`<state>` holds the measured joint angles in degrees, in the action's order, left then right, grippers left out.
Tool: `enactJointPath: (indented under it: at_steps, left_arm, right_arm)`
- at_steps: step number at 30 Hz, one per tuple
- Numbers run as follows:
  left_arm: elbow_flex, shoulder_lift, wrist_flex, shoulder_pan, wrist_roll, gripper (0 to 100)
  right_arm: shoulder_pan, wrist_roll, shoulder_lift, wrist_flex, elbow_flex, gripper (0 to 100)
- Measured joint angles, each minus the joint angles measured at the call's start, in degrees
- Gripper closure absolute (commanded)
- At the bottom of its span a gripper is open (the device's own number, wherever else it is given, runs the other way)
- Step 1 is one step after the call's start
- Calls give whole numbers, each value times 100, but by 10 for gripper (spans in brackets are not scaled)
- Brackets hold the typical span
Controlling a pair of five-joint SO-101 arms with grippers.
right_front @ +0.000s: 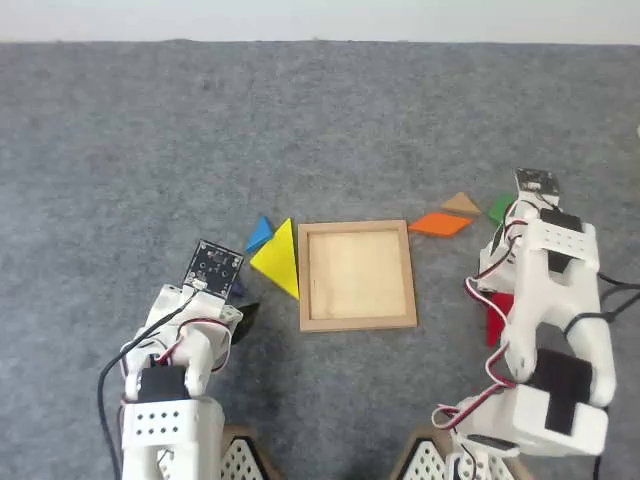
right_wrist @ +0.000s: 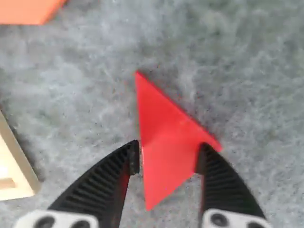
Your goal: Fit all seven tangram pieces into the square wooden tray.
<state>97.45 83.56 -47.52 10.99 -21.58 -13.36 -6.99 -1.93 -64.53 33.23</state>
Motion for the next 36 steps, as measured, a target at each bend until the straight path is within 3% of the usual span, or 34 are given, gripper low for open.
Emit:
enactJointPath:
  at_steps: [18, 24, 36]
  left_arm:
    - [0, 0, 0, 0, 0, 665]
    - [0, 0, 0, 0, 0, 665]
    - [0, 0, 0, 0, 0, 665]
  right_arm:
    - [-9, -167, 607, 352, 176, 708]
    - [-26, -193, 677, 352, 158, 862]
    - [-53, -202, 668, 413, 44, 851]
